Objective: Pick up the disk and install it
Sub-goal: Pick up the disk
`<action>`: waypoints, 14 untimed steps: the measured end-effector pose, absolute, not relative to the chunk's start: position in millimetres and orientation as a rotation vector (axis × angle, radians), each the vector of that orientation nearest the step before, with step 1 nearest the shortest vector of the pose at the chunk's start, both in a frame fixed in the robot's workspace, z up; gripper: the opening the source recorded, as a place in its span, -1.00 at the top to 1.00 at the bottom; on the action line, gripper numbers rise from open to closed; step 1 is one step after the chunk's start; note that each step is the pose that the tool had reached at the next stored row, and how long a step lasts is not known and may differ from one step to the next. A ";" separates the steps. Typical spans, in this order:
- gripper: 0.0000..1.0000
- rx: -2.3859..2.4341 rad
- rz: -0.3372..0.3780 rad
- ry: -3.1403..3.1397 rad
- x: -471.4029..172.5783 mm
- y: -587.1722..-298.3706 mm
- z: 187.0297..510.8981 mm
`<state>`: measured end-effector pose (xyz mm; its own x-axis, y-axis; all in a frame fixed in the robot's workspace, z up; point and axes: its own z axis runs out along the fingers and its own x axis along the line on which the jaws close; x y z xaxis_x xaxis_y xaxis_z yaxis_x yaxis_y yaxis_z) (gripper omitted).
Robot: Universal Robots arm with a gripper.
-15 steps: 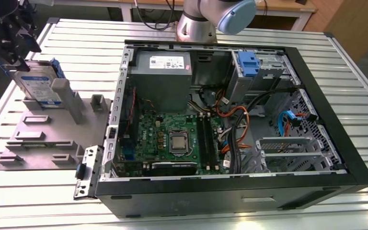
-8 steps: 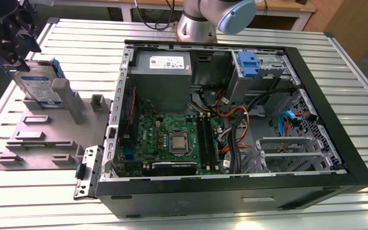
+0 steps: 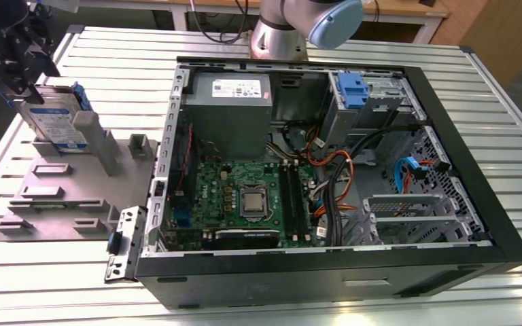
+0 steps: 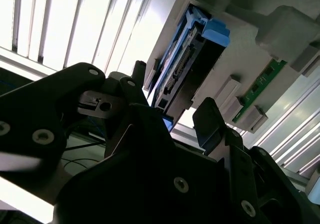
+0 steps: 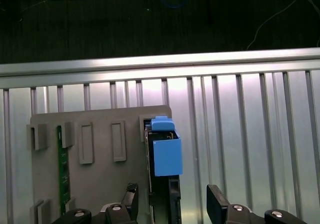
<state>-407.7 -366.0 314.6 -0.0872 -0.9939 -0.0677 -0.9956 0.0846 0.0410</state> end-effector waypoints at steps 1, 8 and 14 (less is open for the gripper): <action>-0.29 -2.108 0.120 2.298 -407.7 -366.0 313.1; -0.29 -2.118 0.133 2.310 -407.7 -366.0 306.9; -0.29 -2.121 0.132 2.308 -407.6 -366.1 302.9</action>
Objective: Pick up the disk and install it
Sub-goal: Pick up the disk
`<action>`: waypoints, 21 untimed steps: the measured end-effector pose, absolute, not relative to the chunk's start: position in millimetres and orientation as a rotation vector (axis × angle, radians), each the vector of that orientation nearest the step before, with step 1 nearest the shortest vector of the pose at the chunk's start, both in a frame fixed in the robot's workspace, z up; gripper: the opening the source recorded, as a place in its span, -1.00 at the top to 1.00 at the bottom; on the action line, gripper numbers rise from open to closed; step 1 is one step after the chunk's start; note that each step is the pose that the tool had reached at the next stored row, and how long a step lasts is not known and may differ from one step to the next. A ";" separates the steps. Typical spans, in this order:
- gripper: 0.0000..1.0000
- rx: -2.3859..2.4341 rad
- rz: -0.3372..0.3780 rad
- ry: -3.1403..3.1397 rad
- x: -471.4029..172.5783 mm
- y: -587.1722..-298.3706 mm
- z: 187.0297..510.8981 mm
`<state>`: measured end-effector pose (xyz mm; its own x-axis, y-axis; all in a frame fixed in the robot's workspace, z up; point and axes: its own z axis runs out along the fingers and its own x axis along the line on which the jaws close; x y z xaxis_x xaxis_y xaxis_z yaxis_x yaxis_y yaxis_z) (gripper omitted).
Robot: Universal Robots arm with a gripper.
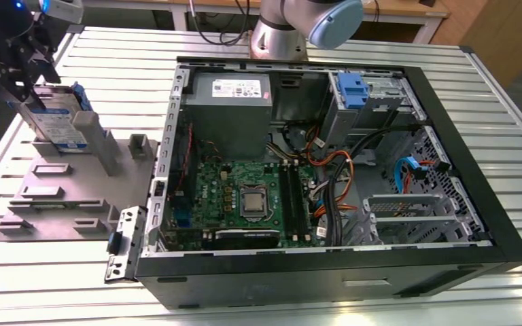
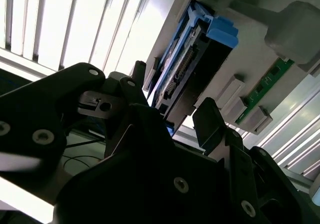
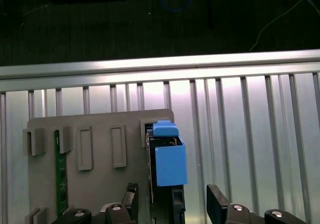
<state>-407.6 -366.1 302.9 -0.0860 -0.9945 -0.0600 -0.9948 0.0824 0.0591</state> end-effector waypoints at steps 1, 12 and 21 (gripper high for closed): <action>-0.29 -2.124 0.130 2.307 -407.6 -366.1 302.7; -0.29 -2.142 0.129 2.290 -406.5 -366.0 301.1; -0.29 -2.166 0.129 2.269 -404.6 -366.1 300.7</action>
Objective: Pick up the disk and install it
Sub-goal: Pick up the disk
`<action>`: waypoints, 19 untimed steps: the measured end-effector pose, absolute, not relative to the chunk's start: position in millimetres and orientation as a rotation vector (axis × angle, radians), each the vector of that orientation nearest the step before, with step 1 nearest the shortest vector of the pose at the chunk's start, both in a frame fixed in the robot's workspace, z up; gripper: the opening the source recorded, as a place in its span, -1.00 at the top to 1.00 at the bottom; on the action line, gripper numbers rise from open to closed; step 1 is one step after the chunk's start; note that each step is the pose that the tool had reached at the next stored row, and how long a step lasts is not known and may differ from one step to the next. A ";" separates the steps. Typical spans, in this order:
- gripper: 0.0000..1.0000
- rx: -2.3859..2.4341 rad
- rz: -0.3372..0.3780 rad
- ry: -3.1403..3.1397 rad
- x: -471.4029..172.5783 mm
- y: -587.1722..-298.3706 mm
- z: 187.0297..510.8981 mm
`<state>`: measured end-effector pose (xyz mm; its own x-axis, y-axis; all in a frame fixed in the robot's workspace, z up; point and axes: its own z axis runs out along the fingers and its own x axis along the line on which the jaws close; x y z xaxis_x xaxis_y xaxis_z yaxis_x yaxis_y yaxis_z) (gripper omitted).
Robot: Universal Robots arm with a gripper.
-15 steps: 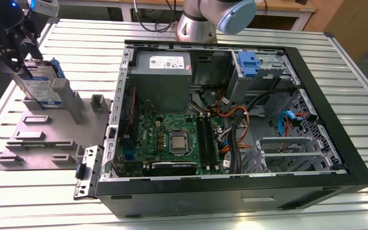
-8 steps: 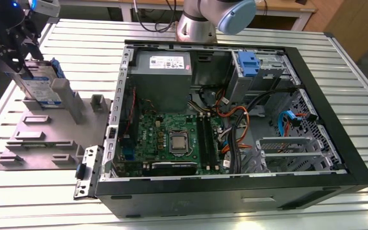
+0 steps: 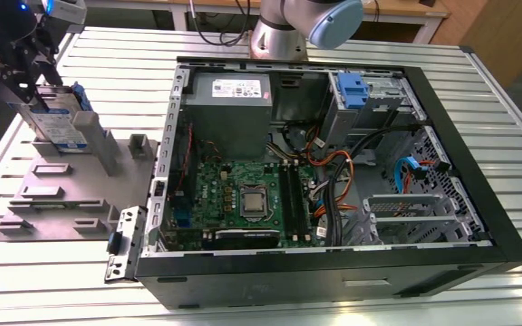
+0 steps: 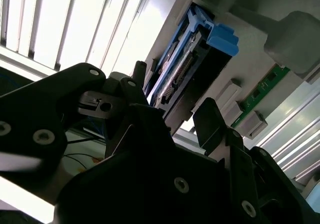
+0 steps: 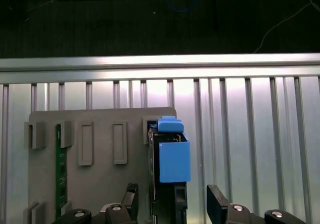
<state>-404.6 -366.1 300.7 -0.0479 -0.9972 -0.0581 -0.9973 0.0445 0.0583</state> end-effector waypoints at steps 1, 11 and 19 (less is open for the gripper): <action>-0.29 -2.167 0.129 2.269 -404.6 -366.0 300.7; -0.29 -2.167 0.129 2.268 -404.6 -366.0 300.6; 0.00 -2.168 0.129 2.268 -404.5 -366.0 300.6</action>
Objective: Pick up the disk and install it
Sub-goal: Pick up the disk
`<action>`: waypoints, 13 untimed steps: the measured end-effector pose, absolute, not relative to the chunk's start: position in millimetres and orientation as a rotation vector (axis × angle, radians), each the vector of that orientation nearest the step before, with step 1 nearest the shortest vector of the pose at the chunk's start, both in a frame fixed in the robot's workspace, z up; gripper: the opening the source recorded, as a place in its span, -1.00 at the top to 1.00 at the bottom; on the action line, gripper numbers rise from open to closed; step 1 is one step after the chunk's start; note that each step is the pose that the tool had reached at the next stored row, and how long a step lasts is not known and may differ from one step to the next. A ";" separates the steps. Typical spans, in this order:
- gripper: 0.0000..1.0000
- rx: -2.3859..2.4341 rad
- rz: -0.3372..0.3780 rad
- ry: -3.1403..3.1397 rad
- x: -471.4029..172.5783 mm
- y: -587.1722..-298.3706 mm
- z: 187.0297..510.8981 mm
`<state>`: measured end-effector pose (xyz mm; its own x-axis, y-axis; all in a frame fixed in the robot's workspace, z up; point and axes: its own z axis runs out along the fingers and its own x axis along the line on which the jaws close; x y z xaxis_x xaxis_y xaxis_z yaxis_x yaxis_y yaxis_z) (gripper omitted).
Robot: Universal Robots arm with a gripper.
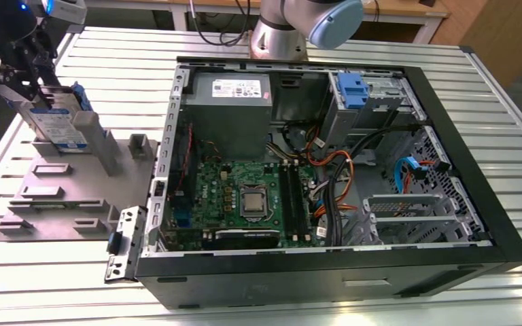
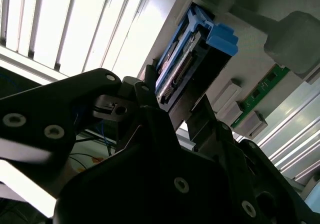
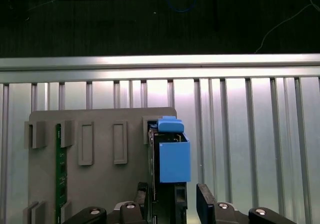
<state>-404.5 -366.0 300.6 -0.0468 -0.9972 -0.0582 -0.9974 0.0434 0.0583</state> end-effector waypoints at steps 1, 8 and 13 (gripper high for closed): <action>0.00 -2.168 0.129 2.267 -404.6 -366.0 300.6; 0.00 -2.174 0.129 2.262 -404.6 -366.0 301.9; 0.00 -2.189 0.129 2.248 -404.6 -366.1 301.8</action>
